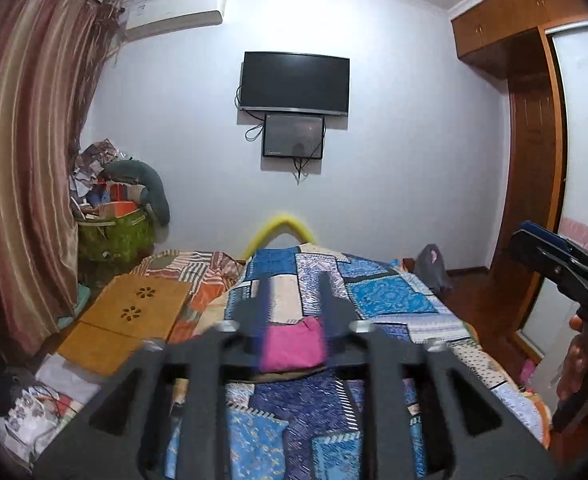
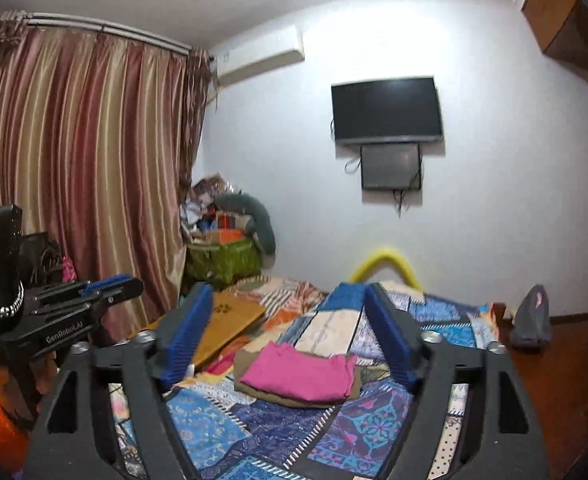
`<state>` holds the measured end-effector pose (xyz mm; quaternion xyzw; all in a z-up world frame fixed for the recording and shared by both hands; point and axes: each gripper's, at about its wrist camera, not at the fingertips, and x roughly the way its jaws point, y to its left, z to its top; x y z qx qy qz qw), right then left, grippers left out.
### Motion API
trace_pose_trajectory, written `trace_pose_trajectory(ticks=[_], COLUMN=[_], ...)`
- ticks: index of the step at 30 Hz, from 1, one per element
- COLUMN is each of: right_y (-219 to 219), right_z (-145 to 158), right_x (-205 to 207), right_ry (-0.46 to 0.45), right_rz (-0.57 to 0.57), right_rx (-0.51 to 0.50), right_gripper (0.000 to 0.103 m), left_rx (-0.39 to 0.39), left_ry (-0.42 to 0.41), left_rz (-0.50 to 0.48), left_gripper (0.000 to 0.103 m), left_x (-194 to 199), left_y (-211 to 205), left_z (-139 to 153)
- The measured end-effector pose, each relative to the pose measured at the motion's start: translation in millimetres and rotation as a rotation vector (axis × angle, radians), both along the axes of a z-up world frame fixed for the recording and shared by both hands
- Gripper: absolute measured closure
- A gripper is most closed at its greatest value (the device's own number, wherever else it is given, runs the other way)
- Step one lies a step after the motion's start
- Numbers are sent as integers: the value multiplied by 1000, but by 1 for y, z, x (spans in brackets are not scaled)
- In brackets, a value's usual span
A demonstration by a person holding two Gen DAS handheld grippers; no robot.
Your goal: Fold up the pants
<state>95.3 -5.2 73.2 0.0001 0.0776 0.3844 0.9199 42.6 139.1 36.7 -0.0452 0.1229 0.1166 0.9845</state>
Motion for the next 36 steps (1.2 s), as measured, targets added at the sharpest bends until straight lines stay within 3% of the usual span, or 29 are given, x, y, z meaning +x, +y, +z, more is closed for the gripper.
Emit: trace_pose_trajectory(ticks=[2,4,7,9,11,21,36], right_y=[0,1,4,4,1,-4,-13], right_z=[0,-1,-3,-5,-7,-16,-21], right_x=[-5,-8,-9,-14,-20,-31,-36], right_ry=[-2,4,5,2,9,16,36], right_rz=[2,4,-14,-23,-30,-38,-54], right_rx=[8,12,29,23,21,1,2], right_gripper=[19,15,0,0,0,0,0], left_rx=[-15,1,4,12,33,50,65], left_ry=[-29,-41,-48,-57,-69,-77,-51], left_rz=[4,19,11,11,23,19,15], left_gripper=[40,37,22,8,2,0,0], left_x=[-14,-26,-38,-46,-54,-67,-56], left_y=[-1,-6,-9,-13,-18,-28,-31], left_z=[-1,-1,-1,0,1,0,-8])
